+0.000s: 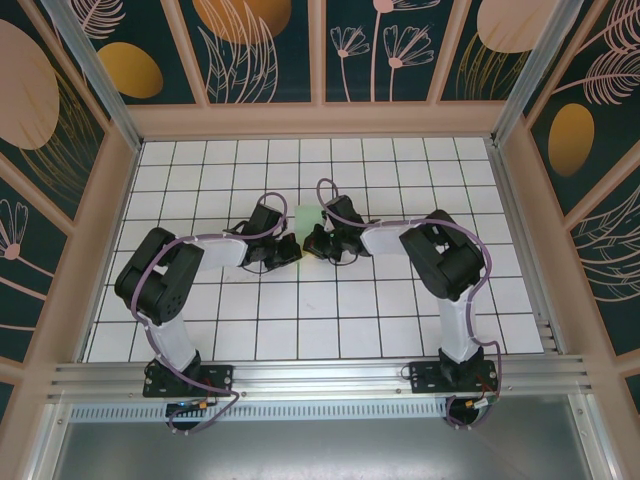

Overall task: Fold a paper plane with a square sheet of paper (pick it up from the middle)
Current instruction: Third fold the triangle at the center of the table.

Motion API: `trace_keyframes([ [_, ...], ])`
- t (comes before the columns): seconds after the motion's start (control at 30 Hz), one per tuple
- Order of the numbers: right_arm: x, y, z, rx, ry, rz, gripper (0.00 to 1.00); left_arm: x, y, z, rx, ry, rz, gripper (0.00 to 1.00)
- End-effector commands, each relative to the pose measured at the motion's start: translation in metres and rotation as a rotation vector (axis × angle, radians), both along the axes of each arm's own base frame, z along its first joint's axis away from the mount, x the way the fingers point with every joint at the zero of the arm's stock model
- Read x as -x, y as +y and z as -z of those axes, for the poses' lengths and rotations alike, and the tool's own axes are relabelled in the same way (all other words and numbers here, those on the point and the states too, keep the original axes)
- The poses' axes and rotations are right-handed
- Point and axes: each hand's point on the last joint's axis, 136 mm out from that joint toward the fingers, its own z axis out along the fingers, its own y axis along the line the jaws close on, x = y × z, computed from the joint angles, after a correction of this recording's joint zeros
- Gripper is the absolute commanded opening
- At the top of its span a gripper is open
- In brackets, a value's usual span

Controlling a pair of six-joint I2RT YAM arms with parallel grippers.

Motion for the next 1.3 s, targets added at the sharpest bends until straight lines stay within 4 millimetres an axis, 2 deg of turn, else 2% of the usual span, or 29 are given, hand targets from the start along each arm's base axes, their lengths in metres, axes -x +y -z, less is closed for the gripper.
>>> trace_keyframes([
  [0.0,-0.012,-0.027,0.032,0.146,0.012,0.043,0.00,0.022,0.030,0.035,-0.152,0.125,-0.047,0.00],
  [0.2,-0.044,-0.062,0.037,0.186,-0.019,0.113,0.00,0.037,0.039,0.046,-0.189,0.167,-0.042,0.00],
  [0.3,-0.059,-0.081,0.037,0.195,-0.037,0.141,0.00,0.039,0.042,0.048,-0.199,0.170,-0.039,0.00],
  [0.4,-0.073,-0.091,0.033,0.198,-0.065,0.141,0.00,0.038,0.040,0.047,-0.194,0.165,-0.036,0.00],
  [0.47,-0.081,-0.086,0.015,0.177,-0.112,0.122,0.00,0.037,0.039,0.045,-0.187,0.159,-0.034,0.00],
  [0.53,-0.083,-0.075,-0.013,0.131,-0.170,0.101,0.00,0.034,0.038,0.042,-0.182,0.148,-0.035,0.00],
  [0.6,-0.077,-0.064,-0.036,0.105,-0.214,0.078,0.00,0.032,0.037,0.039,-0.180,0.138,-0.036,0.00],
  [0.67,-0.067,-0.052,-0.044,0.090,-0.223,0.051,0.00,0.029,0.035,0.037,-0.173,0.128,-0.034,0.00],
  [0.8,-0.038,-0.024,-0.029,0.066,-0.169,-0.017,0.00,0.025,0.033,0.035,-0.166,0.118,-0.035,0.00],
  [1.0,-0.020,-0.008,-0.007,0.049,-0.111,-0.066,0.00,0.024,0.032,0.034,-0.162,0.117,-0.032,0.00],
  [1.13,-0.025,-0.020,0.003,0.103,-0.108,-0.055,0.00,0.026,0.033,0.035,-0.168,0.121,-0.033,0.00],
  [1.27,-0.038,-0.045,0.017,0.158,-0.097,-0.010,0.00,0.028,0.034,0.037,-0.172,0.125,-0.033,0.00],
])
